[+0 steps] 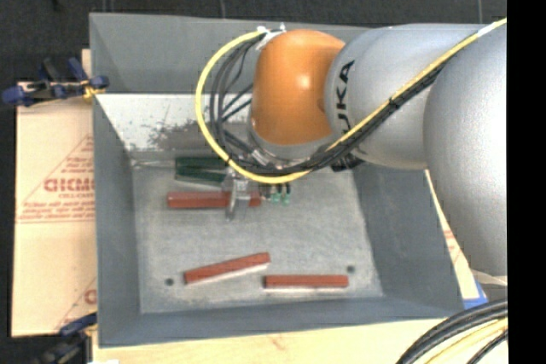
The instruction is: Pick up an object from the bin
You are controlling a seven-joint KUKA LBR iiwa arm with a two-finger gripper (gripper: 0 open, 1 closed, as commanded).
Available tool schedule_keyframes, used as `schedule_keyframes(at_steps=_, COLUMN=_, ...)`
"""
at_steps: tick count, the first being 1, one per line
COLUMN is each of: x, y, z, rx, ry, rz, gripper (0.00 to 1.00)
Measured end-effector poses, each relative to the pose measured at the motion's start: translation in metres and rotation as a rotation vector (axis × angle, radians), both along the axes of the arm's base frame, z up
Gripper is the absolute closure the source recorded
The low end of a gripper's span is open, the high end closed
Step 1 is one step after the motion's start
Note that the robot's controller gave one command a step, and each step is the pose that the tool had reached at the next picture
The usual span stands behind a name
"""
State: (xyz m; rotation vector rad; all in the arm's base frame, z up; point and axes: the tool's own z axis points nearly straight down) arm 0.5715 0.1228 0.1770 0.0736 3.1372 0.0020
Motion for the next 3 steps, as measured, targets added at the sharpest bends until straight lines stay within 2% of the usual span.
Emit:
schedule_keyframes(at_steps=1, x=-0.009, y=0.013, z=0.022, rx=-0.001, ry=0.001, rz=0.007, gripper=1.00)
schedule_keyframes(at_steps=2, x=0.003, y=-0.001, z=0.056, rx=-0.001, ry=0.001, rz=0.021, gripper=1.00)
schedule_keyframes(at_steps=3, x=0.008, y=-0.009, z=0.071, rx=-0.002, ry=0.002, rz=0.029, gripper=1.00)
